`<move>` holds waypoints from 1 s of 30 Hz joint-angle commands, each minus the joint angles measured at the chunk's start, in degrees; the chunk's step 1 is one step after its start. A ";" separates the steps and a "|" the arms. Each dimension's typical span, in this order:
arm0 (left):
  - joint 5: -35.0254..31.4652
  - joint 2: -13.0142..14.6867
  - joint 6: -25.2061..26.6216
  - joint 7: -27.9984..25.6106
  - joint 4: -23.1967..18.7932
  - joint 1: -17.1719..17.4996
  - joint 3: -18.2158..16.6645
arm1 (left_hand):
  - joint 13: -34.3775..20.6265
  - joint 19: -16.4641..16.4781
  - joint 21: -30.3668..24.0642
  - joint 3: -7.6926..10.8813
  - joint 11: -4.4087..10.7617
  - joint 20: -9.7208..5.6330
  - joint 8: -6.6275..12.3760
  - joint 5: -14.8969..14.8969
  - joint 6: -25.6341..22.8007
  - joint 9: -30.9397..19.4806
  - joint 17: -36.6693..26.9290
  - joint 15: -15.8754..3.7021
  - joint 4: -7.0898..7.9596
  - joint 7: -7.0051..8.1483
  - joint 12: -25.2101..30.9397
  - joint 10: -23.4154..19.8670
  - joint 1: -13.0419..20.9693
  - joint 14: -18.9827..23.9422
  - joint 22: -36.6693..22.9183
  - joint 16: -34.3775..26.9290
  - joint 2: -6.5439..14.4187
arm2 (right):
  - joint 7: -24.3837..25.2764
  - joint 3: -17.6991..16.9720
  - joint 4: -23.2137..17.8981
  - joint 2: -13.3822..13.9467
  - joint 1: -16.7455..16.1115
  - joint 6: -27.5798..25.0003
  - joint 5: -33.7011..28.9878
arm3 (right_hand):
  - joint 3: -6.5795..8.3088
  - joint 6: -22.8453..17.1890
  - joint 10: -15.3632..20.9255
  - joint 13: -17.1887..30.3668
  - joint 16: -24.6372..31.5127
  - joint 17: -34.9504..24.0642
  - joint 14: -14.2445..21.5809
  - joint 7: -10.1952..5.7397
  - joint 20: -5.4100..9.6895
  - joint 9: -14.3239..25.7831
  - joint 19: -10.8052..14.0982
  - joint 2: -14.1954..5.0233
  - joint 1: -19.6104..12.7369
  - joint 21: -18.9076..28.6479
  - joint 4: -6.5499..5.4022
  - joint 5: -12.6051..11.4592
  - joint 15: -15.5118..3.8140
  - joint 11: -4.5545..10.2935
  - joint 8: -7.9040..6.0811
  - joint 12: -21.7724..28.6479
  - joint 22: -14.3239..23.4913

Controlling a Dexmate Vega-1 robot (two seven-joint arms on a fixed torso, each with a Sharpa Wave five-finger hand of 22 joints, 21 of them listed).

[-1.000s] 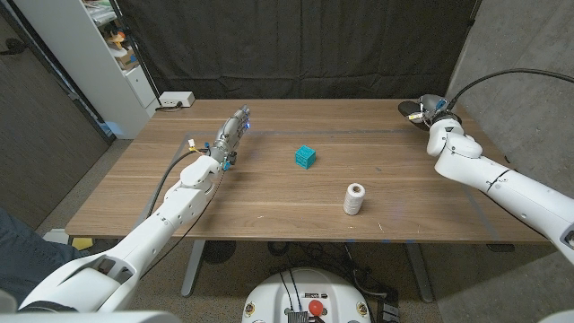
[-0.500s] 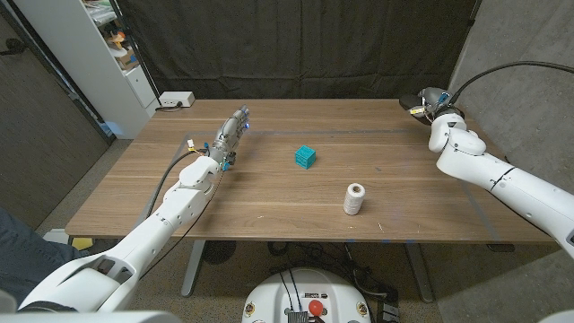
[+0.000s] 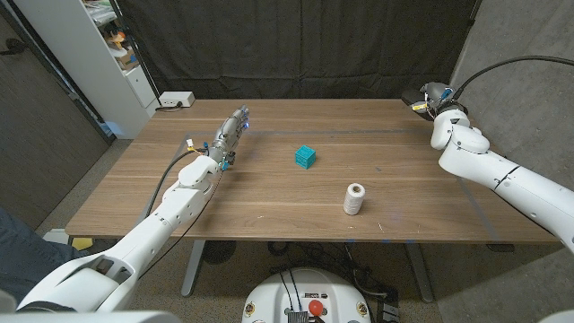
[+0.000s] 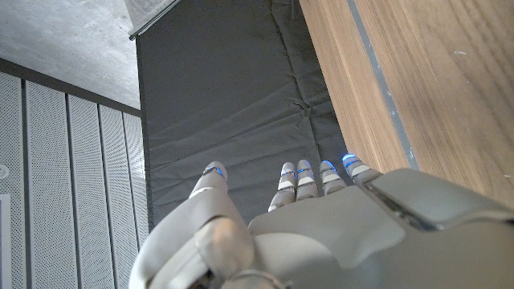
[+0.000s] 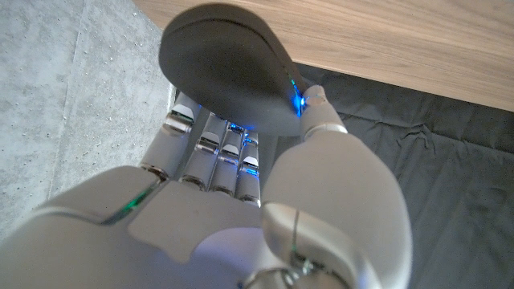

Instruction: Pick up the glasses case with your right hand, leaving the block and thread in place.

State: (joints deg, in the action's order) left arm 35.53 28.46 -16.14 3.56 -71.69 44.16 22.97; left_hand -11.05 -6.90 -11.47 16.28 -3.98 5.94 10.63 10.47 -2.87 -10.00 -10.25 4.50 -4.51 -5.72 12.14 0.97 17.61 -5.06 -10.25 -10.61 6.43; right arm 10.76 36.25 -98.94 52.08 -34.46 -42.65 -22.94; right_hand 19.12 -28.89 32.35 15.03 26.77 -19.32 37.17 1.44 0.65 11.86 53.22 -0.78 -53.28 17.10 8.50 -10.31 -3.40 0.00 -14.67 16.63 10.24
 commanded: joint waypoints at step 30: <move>-0.48 0.38 0.51 -1.44 -2.70 1.27 0.07 | -0.12 -0.18 -0.21 0.45 -0.28 -0.25 0.14 0.00 -0.59 -0.22 -0.17 0.37 -0.39 -0.25 -0.04 -0.14 0.31 0.03 -0.32 -0.15 0.65 | -0.78 -1.82 -2.18 1.72 -1.33 0.02 0.06 | -0.06 -1.78 1.11 0.33 0.37 -0.52 0.82 -1.38 1.79 0.30 2.03 -3.60 -3.11 0.25 -0.17 -0.12 -1.46 0.12 -0.31 -0.01 0.28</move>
State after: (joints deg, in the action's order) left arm 35.49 28.96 -16.00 3.08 -73.76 45.15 22.84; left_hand -11.05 -6.90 -11.47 16.44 -3.98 5.94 10.63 10.47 -3.19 -10.00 -10.25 4.50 -4.67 -6.03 12.14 0.97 17.83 -5.06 -10.24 -10.61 6.65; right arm 9.99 35.09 -101.47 53.44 -35.34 -43.50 -23.39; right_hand 18.88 -28.88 32.75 15.05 27.25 -19.74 37.27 1.42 1.04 11.86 53.61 -0.81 -53.25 17.17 8.44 -9.99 -3.48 0.19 -14.84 16.63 10.28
